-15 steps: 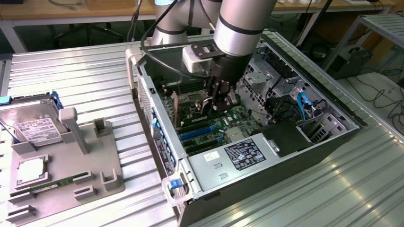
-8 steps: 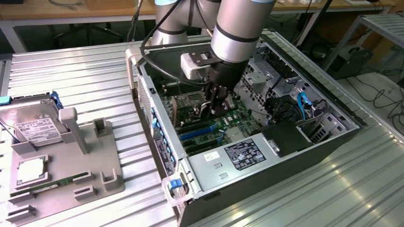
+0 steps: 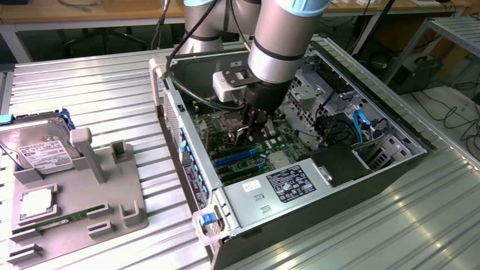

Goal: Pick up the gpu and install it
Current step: 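Insert the gpu into the slot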

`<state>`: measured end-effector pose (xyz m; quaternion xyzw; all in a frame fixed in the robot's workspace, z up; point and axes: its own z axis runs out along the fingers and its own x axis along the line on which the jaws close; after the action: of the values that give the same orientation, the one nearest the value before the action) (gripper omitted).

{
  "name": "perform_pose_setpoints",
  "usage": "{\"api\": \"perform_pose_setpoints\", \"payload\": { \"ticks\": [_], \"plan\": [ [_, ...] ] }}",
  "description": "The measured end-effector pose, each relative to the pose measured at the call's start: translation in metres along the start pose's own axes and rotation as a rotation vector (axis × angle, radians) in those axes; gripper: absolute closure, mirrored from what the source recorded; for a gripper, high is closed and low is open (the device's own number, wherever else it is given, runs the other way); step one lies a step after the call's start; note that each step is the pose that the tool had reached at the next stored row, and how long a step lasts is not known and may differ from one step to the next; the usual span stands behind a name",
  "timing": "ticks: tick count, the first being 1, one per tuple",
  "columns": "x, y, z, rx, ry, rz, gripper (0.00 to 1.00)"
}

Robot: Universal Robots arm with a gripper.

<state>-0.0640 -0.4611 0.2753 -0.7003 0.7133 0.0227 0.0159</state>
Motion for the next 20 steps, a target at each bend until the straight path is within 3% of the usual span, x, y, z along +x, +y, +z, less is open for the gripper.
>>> {"api": "perform_pose_setpoints", "payload": {
  "ticks": [4, 9, 15, 20],
  "plan": [
    [0.002, 0.0033, 0.0027, -0.0006, -0.0001, 0.001, 0.72],
    [0.003, 0.0033, 0.0096, -0.0086, -0.0001, 0.012, 0.72],
    [0.013, 0.0031, 0.01, -0.0104, -0.0001, 0.013, 0.72],
    [0.014, 0.0032, 0.011, -0.0153, 0.0001, 0.014, 0.72]
  ]
}}
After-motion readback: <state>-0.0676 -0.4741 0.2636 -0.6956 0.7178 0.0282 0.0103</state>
